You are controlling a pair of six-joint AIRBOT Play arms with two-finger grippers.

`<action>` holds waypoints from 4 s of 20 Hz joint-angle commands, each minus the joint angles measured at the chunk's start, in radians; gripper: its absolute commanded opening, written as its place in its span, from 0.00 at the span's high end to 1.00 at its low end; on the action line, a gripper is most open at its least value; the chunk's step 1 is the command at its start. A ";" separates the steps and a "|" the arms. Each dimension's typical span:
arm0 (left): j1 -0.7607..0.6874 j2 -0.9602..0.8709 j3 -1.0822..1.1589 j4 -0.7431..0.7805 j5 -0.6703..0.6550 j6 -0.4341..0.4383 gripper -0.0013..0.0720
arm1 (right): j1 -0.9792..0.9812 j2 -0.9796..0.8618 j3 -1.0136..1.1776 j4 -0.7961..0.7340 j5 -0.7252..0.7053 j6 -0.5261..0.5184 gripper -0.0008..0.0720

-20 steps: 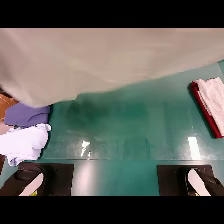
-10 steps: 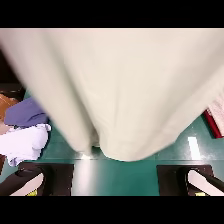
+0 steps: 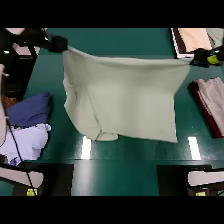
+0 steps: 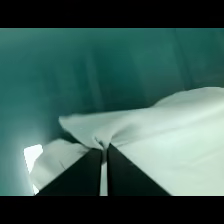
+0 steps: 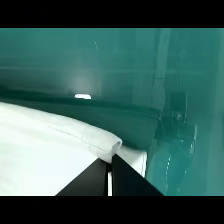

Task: Fold the shirts.

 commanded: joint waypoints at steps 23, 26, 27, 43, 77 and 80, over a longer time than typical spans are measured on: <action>0.116 0.676 -1.341 -0.351 0.116 -0.094 0.16 | -0.037 0.608 -0.782 0.338 -0.038 -0.100 0.49; 0.116 0.676 -1.408 -0.452 0.191 -0.038 0.16 | -0.037 0.648 -0.782 0.339 -0.055 -0.100 0.49; 0.116 0.676 -1.423 -0.491 0.214 -0.011 0.16 | -0.037 0.655 -0.782 0.339 -0.058 -0.099 0.49; -0.061 0.676 -1.432 -0.525 0.413 -0.075 0.86 | -0.057 0.668 -0.780 0.337 -0.040 -0.074 0.49; -0.061 0.906 -0.591 0.050 0.062 -0.077 0.95 | -0.202 0.809 -0.835 0.286 -0.068 -0.114 0.96; -0.061 0.932 -0.305 0.089 0.059 -0.077 0.95 | -0.202 0.864 -0.511 0.283 -0.066 -0.103 0.96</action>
